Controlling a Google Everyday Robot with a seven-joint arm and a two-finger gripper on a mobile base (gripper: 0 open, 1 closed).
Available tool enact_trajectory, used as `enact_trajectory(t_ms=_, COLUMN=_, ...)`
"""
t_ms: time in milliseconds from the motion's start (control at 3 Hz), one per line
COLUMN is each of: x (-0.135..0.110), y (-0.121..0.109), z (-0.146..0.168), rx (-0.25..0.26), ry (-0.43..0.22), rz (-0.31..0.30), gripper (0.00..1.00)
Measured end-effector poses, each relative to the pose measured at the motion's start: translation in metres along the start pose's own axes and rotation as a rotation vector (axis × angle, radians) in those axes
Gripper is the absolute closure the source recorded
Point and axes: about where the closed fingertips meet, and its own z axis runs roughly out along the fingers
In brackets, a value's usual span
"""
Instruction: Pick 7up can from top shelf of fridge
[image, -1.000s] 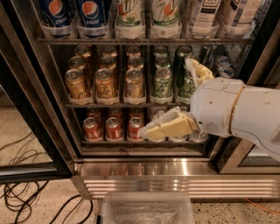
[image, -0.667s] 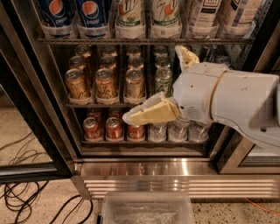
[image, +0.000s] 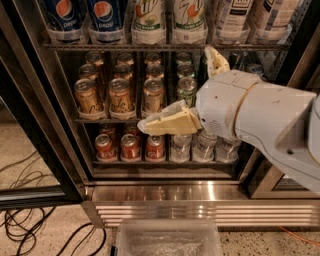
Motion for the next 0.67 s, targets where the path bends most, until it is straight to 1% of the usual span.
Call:
enact_trajectory(t_ms=333, x=0.008, y=-0.032, z=0.000, rx=0.172, ry=-0.018, rz=0.044, gripper=0.00)
enact_trajectory(t_ms=667, x=0.020, y=-0.092, z=-0.022, rx=0.366, ry=-0.048, rz=0.134, gripper=0.00)
